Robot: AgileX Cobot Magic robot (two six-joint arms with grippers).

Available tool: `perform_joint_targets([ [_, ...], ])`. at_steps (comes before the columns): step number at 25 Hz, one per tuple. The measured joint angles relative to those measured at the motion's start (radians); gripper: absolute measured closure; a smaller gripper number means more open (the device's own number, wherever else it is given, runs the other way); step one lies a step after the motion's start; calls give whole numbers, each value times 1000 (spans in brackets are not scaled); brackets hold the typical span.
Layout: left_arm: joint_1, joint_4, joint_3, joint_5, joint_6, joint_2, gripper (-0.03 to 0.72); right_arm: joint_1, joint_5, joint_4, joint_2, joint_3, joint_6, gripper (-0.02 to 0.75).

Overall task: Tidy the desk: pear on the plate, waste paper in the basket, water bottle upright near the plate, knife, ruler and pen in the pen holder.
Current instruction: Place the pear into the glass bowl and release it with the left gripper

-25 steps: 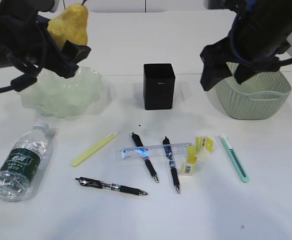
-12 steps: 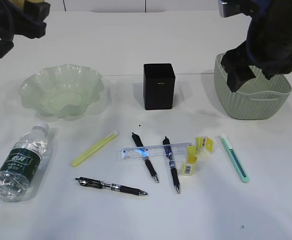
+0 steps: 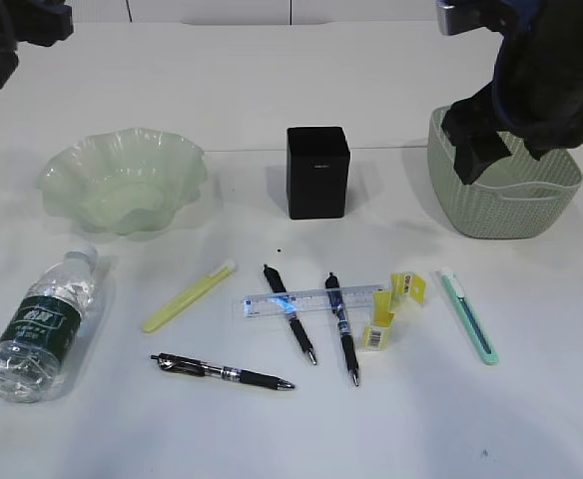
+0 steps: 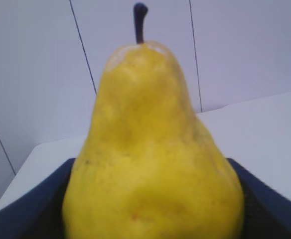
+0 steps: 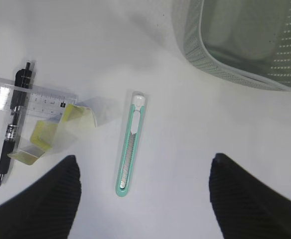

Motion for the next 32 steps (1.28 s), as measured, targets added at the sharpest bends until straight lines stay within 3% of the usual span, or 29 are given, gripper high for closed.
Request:
perform_joint_targets([
  [10,17,27,0,-106,-153,163,121,0,4,0,0,0,2,145],
  [19,119,219,-6,-193,-326,331,122,0,8,0,0,0,2,146],
  [32,144,278,-227,-232,-443,584,122,0,6,0,0,0,4,149],
])
